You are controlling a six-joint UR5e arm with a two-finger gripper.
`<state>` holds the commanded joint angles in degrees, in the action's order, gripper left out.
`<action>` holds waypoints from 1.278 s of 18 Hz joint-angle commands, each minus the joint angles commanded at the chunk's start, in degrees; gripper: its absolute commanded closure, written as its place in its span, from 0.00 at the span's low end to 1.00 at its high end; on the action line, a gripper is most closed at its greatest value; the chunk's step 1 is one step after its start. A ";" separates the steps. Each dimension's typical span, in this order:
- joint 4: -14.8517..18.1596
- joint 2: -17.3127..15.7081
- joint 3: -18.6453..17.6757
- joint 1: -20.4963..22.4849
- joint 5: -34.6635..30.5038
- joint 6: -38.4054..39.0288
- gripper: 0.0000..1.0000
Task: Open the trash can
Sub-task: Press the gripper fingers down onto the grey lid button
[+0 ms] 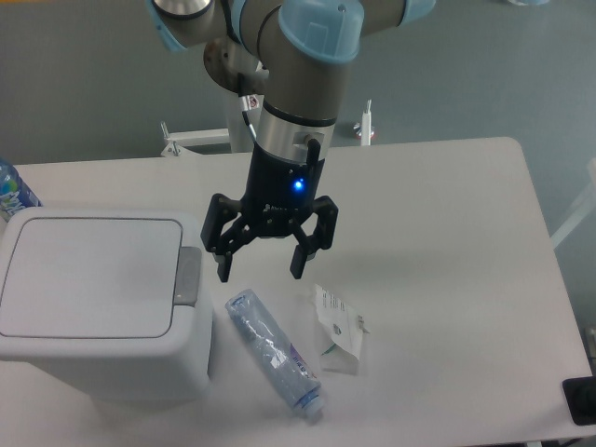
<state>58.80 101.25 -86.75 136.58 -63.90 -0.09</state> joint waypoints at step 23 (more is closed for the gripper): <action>-0.44 0.18 -1.15 -1.41 -0.35 1.50 0.00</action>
<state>58.36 101.43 -87.89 135.18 -64.25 1.41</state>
